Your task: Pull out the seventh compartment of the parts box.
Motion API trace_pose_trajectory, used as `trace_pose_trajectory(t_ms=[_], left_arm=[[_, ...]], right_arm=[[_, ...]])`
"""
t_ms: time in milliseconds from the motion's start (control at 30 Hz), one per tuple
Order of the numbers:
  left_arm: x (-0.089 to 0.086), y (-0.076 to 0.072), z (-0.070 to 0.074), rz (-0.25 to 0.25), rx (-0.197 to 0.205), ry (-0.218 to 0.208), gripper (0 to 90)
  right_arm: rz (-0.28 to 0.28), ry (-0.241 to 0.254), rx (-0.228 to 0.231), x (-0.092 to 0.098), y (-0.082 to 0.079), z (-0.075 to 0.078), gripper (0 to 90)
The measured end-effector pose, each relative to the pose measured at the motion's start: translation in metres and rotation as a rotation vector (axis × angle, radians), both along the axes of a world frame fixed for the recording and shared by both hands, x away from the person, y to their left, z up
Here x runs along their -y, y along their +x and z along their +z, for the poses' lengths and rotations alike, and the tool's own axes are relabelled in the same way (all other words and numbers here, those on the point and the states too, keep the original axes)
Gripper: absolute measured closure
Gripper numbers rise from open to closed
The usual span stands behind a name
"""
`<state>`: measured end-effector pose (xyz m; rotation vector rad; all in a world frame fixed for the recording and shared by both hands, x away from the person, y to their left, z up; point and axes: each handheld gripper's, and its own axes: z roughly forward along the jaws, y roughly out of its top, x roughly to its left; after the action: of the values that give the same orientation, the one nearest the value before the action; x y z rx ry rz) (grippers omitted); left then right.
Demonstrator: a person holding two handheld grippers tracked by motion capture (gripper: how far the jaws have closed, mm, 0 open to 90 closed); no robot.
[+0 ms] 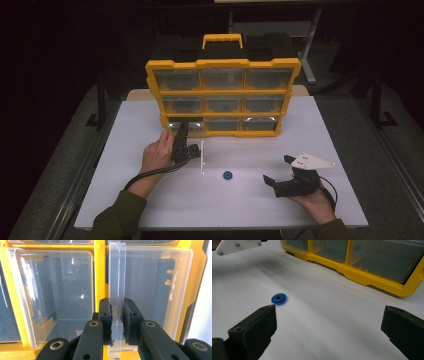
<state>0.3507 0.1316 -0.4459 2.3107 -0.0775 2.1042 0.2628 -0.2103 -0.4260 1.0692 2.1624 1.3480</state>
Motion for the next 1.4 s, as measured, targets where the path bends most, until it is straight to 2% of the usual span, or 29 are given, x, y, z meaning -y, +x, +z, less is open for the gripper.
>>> trace_pose_trajectory(t_ms=[367, 833, 1400], left_arm=[[-0.001, -0.008, 0.0, -0.013, -0.005, -0.013, 78.8], [-0.001, -0.019, 0.002, -0.003, -0.004, 0.009, 78.8], [-0.002, -0.028, 0.002, -0.014, -0.009, -0.001, 78.8]], right_arm=[[0.006, -0.006, 0.011, 0.0, 0.001, 0.0, 0.0], [0.004, -0.004, 0.007, 0.0, 0.0, 0.0, 0.0], [0.005, -0.006, 0.005, -0.002, 0.0, 0.0, 0.0]])
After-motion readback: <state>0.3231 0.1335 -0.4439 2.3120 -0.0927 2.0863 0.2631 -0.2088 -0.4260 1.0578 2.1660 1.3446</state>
